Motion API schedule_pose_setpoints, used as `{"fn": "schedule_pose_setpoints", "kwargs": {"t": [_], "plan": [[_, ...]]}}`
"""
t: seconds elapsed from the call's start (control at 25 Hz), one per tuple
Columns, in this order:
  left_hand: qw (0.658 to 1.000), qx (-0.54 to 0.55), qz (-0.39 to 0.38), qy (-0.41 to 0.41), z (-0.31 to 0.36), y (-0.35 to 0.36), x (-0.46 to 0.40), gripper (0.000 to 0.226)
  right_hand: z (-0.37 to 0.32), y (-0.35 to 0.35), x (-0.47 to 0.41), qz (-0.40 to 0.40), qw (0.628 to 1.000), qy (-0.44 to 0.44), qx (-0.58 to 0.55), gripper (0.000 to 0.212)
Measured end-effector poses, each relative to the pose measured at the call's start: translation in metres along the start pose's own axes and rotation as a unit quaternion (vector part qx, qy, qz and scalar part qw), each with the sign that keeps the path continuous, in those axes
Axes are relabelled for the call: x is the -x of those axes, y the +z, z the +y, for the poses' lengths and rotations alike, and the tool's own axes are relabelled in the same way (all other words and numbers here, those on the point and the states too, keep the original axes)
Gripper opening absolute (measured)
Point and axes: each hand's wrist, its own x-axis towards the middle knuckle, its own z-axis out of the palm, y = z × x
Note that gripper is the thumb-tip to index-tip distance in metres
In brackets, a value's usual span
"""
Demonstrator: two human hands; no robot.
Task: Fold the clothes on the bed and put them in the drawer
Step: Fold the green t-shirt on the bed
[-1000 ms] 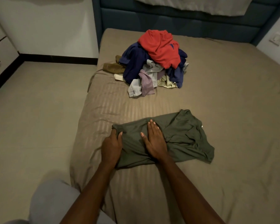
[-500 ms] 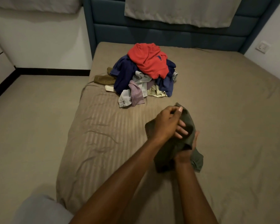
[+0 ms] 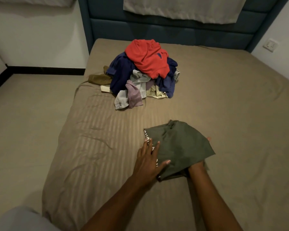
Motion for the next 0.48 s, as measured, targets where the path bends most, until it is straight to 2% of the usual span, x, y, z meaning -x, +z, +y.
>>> {"fn": "schedule_pose_setpoints", "kwargs": {"t": [0.04,0.08,0.12,0.2,0.24,0.32,0.4,0.48], "plan": [[1.000,-0.031,0.004,0.004,-0.005,0.008,0.004,0.093,-0.009,-0.004,-0.010,0.017,0.998,0.010,-0.052,0.099],[0.999,-0.052,0.010,0.001,-0.008,0.014,0.008,0.096,-0.020,-0.010,-0.017,0.016,0.997,0.021,-0.070,0.103],[0.998,-0.059,0.015,-0.006,-0.009,0.016,0.009,0.098,-0.034,-0.015,-0.023,0.017,0.995,0.004,-0.096,0.098],[0.998,-0.051,0.027,-0.023,-0.008,0.016,0.009,0.103,-0.062,-0.034,-0.047,0.054,0.994,-0.045,-0.082,0.068],[0.998,-0.047,0.033,-0.026,-0.006,0.016,0.009,0.104,-0.070,-0.046,-0.055,0.091,0.994,-0.056,-0.020,0.055],[0.998,-0.037,0.041,-0.019,-0.007,0.017,0.009,0.107,-0.074,-0.055,-0.059,0.139,0.977,-0.052,0.152,0.045],[0.999,-0.019,0.039,-0.011,-0.010,0.020,0.010,0.110,-0.066,-0.055,-0.060,0.146,0.940,-0.027,0.307,0.043],[0.999,0.006,0.042,-0.010,-0.011,0.020,0.009,0.113,-0.063,-0.038,-0.052,0.137,0.911,0.003,0.390,0.042]]}}
